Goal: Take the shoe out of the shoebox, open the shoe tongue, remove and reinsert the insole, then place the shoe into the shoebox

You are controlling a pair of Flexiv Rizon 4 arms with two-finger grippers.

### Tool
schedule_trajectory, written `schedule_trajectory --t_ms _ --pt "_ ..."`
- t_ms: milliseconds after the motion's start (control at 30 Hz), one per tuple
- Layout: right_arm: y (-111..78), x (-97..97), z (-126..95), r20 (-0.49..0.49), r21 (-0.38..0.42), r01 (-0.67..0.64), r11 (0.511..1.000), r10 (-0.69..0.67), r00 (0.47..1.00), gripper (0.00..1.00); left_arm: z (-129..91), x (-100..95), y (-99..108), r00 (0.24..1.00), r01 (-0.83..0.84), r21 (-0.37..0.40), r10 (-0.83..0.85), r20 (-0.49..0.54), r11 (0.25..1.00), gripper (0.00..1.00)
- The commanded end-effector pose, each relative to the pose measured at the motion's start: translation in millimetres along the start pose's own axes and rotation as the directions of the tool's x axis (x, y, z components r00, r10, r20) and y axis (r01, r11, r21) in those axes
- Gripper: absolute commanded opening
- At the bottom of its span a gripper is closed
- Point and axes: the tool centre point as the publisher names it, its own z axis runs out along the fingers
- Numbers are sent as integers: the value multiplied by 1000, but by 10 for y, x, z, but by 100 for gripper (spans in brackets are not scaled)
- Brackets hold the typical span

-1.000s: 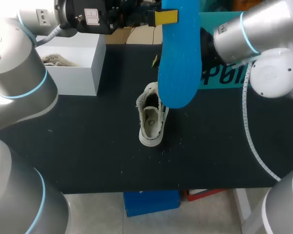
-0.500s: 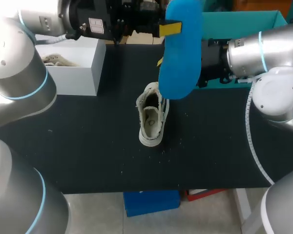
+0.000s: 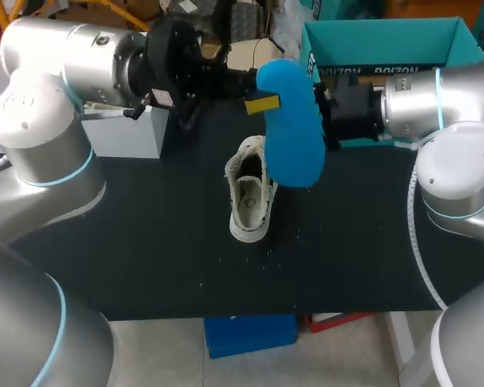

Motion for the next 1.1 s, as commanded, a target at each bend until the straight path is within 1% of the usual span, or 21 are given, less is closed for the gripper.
schedule_trajectory --t_ms 33,633,667,700,733,800,833,867,900,933,1000,1033,1100 --pt "-10 -6 9 -4 -3 0 1000 0 1000 100 -3 -105 100 1000 -3 23 4 -28 1000 0" --pt "-10 -6 9 -4 -3 0 1000 0 1000 100 -3 -105 100 1000 -3 23 4 -28 1000 0" --pt "-10 -6 9 -4 -3 0 1000 0 1000 100 25 -63 85 997 -67 -2 67 -32 998 0" --pt "-10 -6 9 -4 -3 0 1000 0 1000 100 66 34 97 994 -93 19 94 -49 995 0" --pt "-10 -6 9 -4 -3 0 1000 0 1000 100 90 83 106 985 -160 -44 156 -77 986 0" --pt "-10 -6 9 -4 -3 0 1000 0 1000 100 103 203 174 967 -240 -63 233 -98 969 0" --pt "-10 -6 9 -4 -3 0 1000 0 1000 100 108 226 211 948 -304 -68 295 -118 950 0" --pt "-10 -6 9 -4 -3 0 1000 0 1000 100 109 306 271 943 -322 -81 312 -112 943 0" --pt "-10 -6 9 -4 -3 0 1000 0 1000 100 108 391 316 920 -383 -81 372 -123 920 0" --pt "-10 -6 9 -4 -3 0 1000 0 1000 100 109 460 353 897 -431 -53 422 -132 901 0" --pt "-10 -6 9 -4 -3 0 1000 0 1000 100 108 550 444 846 -519 -43 506 -166 854 0" --pt "-10 -6 9 -4 -3 0 1000 0 1000 100 92 527 490 829 -547 -50 533 -166 835 0" --pt "-10 -6 9 -4 -3 0 1000 0 1000 100 69 613 571 775 -617 -23 602 -193 787 0"
